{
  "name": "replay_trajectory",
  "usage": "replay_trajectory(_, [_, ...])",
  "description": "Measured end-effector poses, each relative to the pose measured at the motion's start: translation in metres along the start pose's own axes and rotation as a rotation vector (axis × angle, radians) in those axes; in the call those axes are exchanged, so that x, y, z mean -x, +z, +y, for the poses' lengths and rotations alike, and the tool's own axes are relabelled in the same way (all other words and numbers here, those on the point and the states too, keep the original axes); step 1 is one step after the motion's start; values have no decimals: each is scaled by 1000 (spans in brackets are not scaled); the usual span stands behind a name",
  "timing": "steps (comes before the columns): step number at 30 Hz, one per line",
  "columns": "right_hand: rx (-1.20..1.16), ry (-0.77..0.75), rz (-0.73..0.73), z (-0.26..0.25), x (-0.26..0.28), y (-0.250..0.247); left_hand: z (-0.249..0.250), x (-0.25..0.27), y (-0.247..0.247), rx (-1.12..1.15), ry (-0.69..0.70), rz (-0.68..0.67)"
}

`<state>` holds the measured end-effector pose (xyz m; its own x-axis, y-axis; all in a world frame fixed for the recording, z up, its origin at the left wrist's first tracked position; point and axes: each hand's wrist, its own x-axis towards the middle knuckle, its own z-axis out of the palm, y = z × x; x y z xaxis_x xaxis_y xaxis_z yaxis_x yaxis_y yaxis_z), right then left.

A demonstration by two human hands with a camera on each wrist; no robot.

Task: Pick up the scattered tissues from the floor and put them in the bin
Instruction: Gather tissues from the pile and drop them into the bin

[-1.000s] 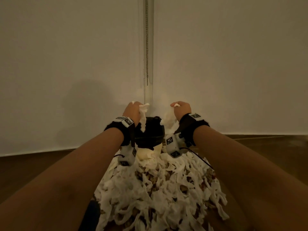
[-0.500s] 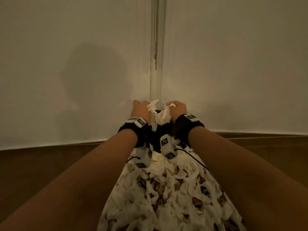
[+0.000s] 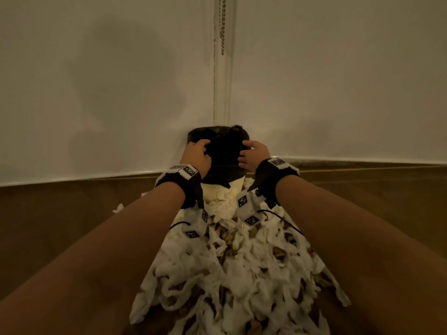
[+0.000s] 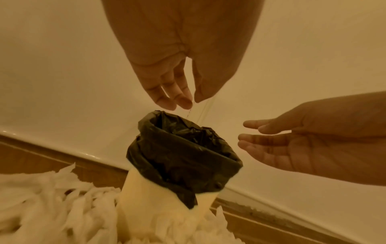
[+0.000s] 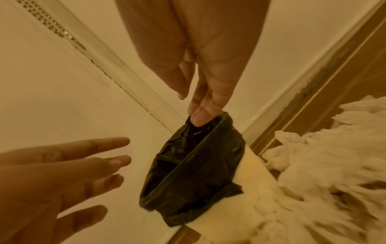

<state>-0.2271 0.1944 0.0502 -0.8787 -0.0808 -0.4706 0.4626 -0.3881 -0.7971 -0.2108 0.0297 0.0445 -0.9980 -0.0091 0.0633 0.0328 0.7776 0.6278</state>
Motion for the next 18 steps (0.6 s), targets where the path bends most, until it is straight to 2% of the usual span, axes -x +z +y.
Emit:
replay_trajectory(2, [-26,9,47,11,19,-14,0,18,5,3,12,-32])
replay_trajectory(6, [416,-89,246,57,48,-49,-5,58,29,28,-23,-85])
replay_trajectory(14, [509,145,460,148,92,-128,-16,134,100,-53,-66,-342])
replay_trajectory(18, [801,165,509,174,115,-156,-16,166,127,-222,31,-479])
